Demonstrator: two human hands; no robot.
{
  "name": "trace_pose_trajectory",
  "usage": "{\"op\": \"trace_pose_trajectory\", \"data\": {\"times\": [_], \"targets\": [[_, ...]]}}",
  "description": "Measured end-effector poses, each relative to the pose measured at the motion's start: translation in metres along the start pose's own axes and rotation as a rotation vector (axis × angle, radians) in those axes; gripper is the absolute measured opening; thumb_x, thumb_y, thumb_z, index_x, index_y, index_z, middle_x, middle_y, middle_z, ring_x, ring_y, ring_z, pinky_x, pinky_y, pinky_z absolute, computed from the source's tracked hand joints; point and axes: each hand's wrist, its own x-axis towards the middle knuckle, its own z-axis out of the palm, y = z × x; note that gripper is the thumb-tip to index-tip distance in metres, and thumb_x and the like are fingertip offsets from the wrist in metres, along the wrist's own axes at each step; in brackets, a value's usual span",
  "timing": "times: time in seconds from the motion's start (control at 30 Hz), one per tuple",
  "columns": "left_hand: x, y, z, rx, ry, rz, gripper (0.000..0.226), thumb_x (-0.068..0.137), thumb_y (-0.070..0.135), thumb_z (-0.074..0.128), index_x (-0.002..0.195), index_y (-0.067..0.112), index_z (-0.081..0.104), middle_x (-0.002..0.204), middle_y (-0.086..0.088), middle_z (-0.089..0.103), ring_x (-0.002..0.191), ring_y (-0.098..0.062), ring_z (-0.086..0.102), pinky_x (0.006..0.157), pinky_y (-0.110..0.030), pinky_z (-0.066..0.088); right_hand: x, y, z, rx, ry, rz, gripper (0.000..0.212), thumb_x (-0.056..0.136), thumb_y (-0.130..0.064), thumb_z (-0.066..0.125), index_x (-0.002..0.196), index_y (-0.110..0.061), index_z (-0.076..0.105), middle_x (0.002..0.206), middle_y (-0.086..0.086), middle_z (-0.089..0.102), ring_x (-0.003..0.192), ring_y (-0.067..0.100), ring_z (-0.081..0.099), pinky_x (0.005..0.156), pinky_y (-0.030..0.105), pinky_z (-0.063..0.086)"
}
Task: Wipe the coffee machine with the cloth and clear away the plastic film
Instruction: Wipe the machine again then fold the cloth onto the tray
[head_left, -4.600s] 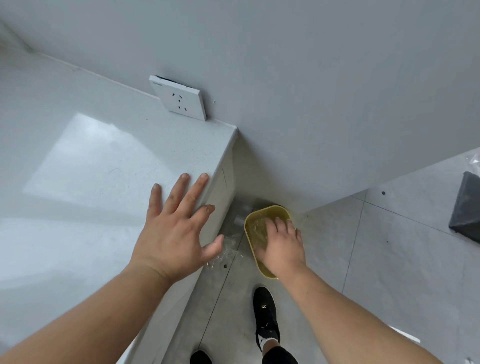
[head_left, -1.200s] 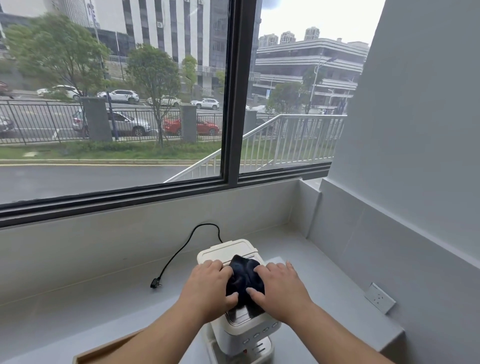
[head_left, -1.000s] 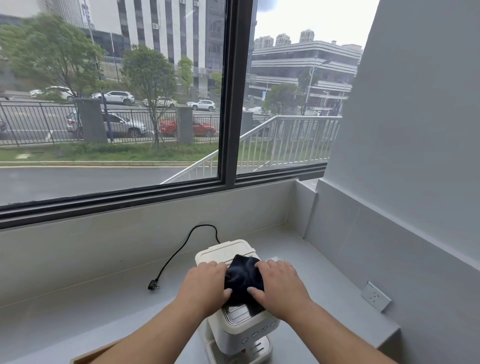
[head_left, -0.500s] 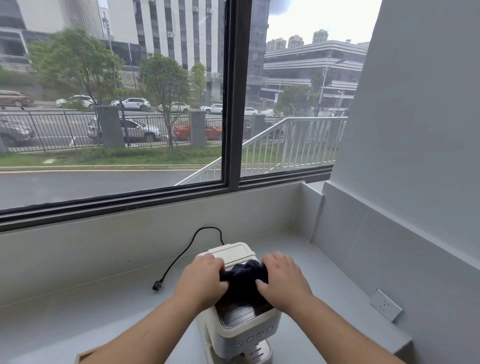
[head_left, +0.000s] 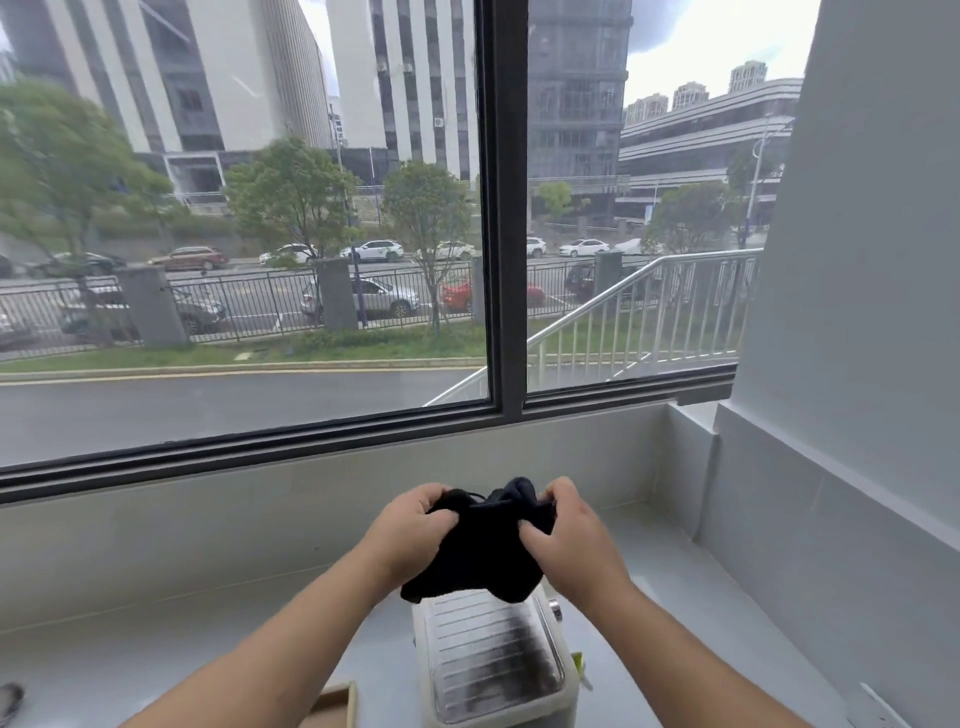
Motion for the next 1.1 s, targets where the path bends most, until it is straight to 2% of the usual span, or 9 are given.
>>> {"op": "trace_pose_trajectory", "data": {"times": [0.17,0.27,0.37,0.43,0.5,0.57,0.73,0.9,1.1], "targets": [[-0.011,0.011,-0.008,-0.256,0.154,-0.082,0.014,0.101,0.021,0.064,0.108,0.024,0.076,0.102,-0.010,0.079,0.086,-0.022,0.074,0.068,-0.033,0.061,0.019,-0.003,0.014,0.180,0.000,0.079,0.047,0.081,-0.059,0.071,0.108,-0.032,0.045,0.097,-0.017,0.060,0.085,-0.001,0.058,0.062,0.023,0.044],[-0.016,0.019,-0.023,-0.326,0.273,-0.070,0.012,0.100,0.024,0.066,0.102,0.023,0.078,0.097,-0.006,0.081,0.083,-0.016,0.073,0.068,-0.029,0.060,0.023,-0.004,0.034,0.259,-0.126,0.175,0.061,0.074,-0.073,0.071,0.109,-0.026,0.055,0.101,-0.013,0.067,0.092,0.009,0.066,0.073,0.031,0.052],[-0.023,0.029,-0.046,-0.284,0.330,-0.055,0.019,0.101,0.032,0.066,0.099,0.020,0.080,0.092,-0.001,0.080,0.081,-0.014,0.072,0.069,-0.027,0.054,0.025,-0.009,0.059,0.265,-0.246,0.184,0.053,0.080,-0.071,0.068,0.084,-0.018,0.066,0.076,-0.016,0.070,0.073,0.008,0.066,0.067,0.029,0.052],[-0.029,0.034,-0.063,-0.269,0.356,-0.052,0.027,0.101,0.036,0.064,0.100,0.013,0.079,0.092,-0.005,0.079,0.081,-0.018,0.071,0.076,-0.032,0.053,0.021,-0.018,0.073,0.293,-0.328,0.142,0.053,0.084,-0.063,0.070,0.062,-0.017,0.054,0.050,-0.017,0.051,0.049,0.003,0.048,0.048,0.017,0.037],[-0.037,0.037,-0.081,-0.286,0.361,-0.053,0.031,0.101,0.037,0.064,0.100,0.009,0.077,0.091,-0.008,0.078,0.081,-0.020,0.072,0.074,-0.034,0.054,0.018,-0.029,0.085,0.389,-0.422,0.114,0.048,0.088,-0.050,0.074,0.058,-0.022,0.050,0.046,-0.016,0.043,0.042,0.004,0.038,0.042,0.017,0.030],[-0.047,0.036,-0.097,-0.268,0.388,-0.058,0.029,0.101,0.037,0.064,0.095,0.012,0.078,0.089,-0.008,0.078,0.079,-0.021,0.073,0.070,-0.032,0.055,0.013,-0.042,0.094,0.492,-0.517,0.105,0.041,0.087,-0.044,0.074,0.057,-0.026,0.052,0.050,-0.015,0.043,0.044,0.005,0.039,0.047,0.020,0.033],[-0.070,0.014,-0.135,-0.132,0.572,-0.160,0.019,0.098,0.036,0.068,0.093,0.023,0.081,0.091,-0.002,0.082,0.082,-0.022,0.076,0.072,-0.035,0.058,0.005,-0.068,0.102,0.854,-0.616,0.182,0.027,0.079,-0.040,0.071,0.067,-0.024,0.053,0.074,0.006,0.050,0.073,0.024,0.047,0.068,0.038,0.037],[-0.086,-0.022,-0.159,-0.095,0.683,-0.247,0.013,0.098,0.037,0.068,0.104,0.030,0.077,0.100,0.002,0.079,0.090,-0.020,0.074,0.066,-0.030,0.055,0.011,-0.079,0.109,0.775,-0.601,0.191,0.026,0.099,-0.042,0.062,0.087,-0.019,0.057,0.086,0.010,0.055,0.080,0.029,0.051,0.073,0.046,0.042],[-0.094,-0.056,-0.179,-0.063,0.606,-0.297,0.020,0.100,0.037,0.064,0.105,0.023,0.077,0.093,-0.003,0.078,0.080,-0.023,0.073,0.061,-0.030,0.053,0.020,-0.106,0.116,0.716,-0.616,0.155,0.026,0.105,-0.040,0.055,0.091,-0.019,0.059,0.085,0.007,0.059,0.078,0.025,0.054,0.066,0.036,0.044]]}}
